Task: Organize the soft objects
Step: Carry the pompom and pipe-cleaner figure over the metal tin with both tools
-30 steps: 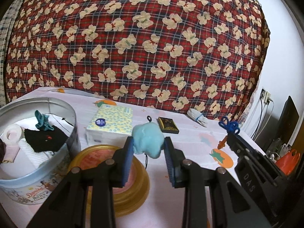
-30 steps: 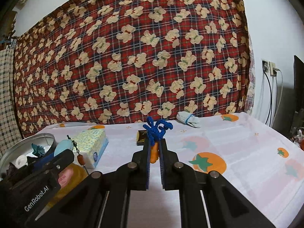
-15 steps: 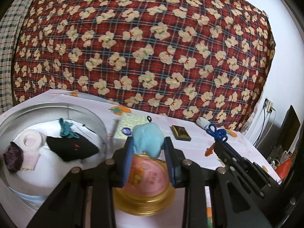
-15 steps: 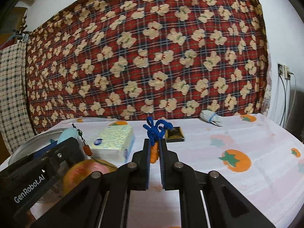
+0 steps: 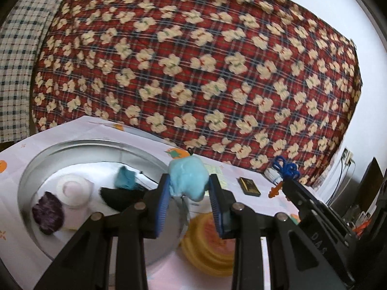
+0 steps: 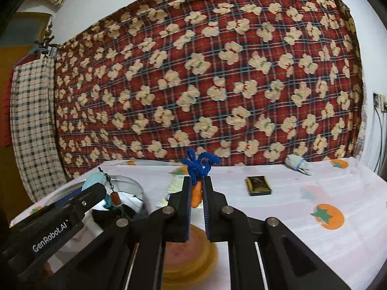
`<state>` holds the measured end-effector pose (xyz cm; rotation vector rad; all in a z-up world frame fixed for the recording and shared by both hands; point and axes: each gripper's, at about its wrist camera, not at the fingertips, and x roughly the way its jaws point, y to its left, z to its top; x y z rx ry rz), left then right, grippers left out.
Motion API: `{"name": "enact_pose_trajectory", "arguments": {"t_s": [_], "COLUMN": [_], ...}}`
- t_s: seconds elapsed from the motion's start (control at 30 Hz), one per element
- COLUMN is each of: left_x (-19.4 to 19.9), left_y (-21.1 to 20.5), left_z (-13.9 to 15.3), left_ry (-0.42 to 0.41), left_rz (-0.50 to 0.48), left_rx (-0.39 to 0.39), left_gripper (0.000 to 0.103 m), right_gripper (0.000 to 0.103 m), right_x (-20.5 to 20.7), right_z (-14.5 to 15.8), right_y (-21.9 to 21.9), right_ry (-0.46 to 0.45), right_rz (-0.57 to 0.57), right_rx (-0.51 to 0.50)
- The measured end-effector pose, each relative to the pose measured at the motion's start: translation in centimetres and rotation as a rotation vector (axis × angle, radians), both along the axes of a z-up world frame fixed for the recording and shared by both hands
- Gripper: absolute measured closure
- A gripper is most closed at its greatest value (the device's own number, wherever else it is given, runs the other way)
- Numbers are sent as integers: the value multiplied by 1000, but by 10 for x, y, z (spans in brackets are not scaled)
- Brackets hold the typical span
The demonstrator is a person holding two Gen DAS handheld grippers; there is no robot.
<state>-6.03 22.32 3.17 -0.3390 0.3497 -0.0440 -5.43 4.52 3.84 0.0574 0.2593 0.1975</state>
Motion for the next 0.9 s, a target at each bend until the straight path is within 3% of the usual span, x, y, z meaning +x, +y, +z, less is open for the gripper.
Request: {"name": "enact_pose_trajectory", "arguments": {"t_s": [0.57, 0.9], "left_x": [-11, 3], "left_y": [75, 86], "left_z": [-1, -18], "left_ry": [-1, 109], "left_rz": [153, 217], "left_rx": [-14, 84], "left_gripper": [72, 72], "right_gripper": [93, 93], "right_x": [0, 13], "right_z": [8, -12], "right_y": [70, 107], "right_ry": [-32, 3], "right_rz": [147, 203], "right_rx": [-6, -7]}}
